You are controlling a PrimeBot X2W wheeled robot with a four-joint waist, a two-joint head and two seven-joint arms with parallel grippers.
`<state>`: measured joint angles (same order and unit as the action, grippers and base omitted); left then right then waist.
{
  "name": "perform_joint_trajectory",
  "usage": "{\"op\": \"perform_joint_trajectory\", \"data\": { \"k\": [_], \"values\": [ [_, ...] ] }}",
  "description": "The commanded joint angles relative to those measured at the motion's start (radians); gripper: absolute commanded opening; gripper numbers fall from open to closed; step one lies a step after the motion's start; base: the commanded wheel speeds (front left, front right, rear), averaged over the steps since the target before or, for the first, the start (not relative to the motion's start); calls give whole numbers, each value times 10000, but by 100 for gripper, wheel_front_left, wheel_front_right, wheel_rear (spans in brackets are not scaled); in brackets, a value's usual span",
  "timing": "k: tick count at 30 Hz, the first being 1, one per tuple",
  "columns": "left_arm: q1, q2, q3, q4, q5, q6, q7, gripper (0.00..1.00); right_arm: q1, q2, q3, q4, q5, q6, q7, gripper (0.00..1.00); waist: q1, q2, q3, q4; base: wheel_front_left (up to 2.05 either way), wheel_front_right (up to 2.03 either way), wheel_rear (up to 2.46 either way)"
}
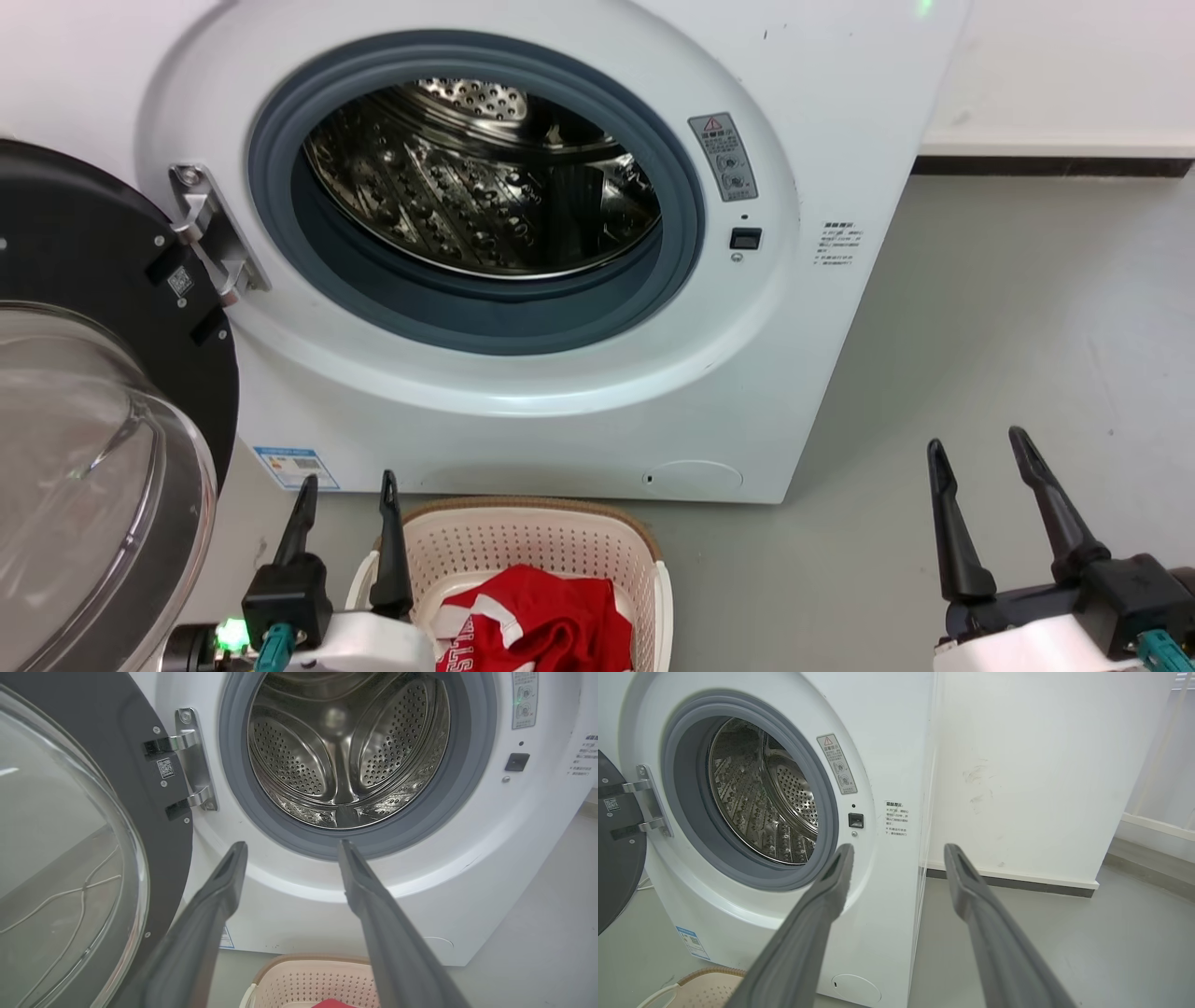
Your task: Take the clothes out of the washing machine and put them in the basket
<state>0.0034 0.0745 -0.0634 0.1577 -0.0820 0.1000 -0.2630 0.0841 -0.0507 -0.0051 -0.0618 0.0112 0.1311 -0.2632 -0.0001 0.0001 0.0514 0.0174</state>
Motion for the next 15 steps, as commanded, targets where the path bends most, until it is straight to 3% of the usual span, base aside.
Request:
{"op": "perform_joint_trajectory", "data": {
  "k": [1,15],
  "values": [
    [287,-65,82,-137,98,-40,-25,100,218,11,20,32,73,-7,-21,100,1,-1,-223,-37,0,0,0],
    [915,-169,217,-441,405,-155,-24,100,517,11,75,123,260,-7,-21,100,1,-1,-573,-122,0,0,0]
  ]
}}
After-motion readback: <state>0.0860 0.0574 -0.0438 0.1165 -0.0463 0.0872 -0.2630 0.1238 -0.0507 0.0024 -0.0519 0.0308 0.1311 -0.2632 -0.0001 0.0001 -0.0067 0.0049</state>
